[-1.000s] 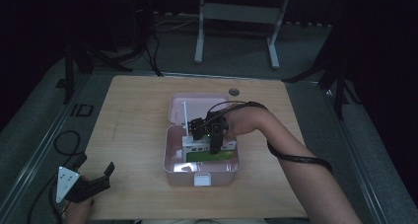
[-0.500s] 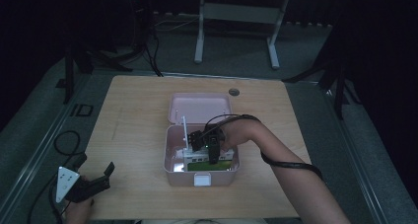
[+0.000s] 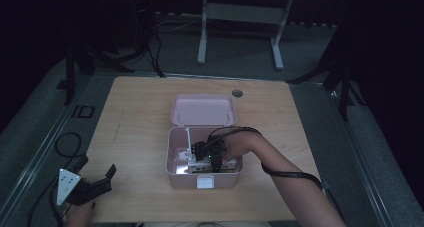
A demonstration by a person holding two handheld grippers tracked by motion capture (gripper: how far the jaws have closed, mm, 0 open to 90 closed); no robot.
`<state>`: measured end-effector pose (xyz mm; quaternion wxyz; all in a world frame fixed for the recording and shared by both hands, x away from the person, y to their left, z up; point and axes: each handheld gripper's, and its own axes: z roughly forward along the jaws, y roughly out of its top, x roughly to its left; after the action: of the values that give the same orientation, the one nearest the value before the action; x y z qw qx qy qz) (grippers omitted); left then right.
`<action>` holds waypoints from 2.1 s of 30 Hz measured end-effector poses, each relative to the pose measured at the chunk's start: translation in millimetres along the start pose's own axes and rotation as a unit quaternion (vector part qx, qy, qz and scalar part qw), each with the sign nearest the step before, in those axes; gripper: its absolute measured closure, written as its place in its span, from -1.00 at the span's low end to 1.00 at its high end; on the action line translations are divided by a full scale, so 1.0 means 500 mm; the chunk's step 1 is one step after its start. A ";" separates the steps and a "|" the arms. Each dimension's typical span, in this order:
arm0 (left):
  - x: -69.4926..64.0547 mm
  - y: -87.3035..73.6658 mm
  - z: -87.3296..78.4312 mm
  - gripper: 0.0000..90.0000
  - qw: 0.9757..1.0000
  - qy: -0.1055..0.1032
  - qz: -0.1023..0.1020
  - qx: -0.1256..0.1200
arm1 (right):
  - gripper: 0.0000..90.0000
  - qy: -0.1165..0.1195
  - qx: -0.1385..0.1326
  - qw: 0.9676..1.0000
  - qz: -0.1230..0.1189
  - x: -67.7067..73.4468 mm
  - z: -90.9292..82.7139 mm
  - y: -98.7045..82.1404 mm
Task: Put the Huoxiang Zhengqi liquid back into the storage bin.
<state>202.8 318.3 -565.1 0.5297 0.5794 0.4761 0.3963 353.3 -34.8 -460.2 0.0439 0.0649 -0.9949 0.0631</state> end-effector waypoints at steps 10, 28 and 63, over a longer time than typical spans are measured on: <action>0.000 0.000 0.000 -1.00 1.000 0.000 0.000 0.000 | 0.41 -0.002 -0.012 1.000 0.012 -0.005 0.025 -0.010; 0.000 0.000 0.000 -0.99 1.000 0.001 0.000 0.001 | 0.25 -0.001 -0.014 1.000 0.001 0.003 -0.024 -0.021; 0.000 0.000 0.001 -1.00 1.000 0.001 0.001 0.001 | -0.55 -0.057 -0.132 0.982 0.119 -0.025 -0.171 -0.259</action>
<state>203.1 318.1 -565.0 0.5281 0.5802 0.4766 0.3966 389.8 -149.5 -361.3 -0.0123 -0.0572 -0.9960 -0.0679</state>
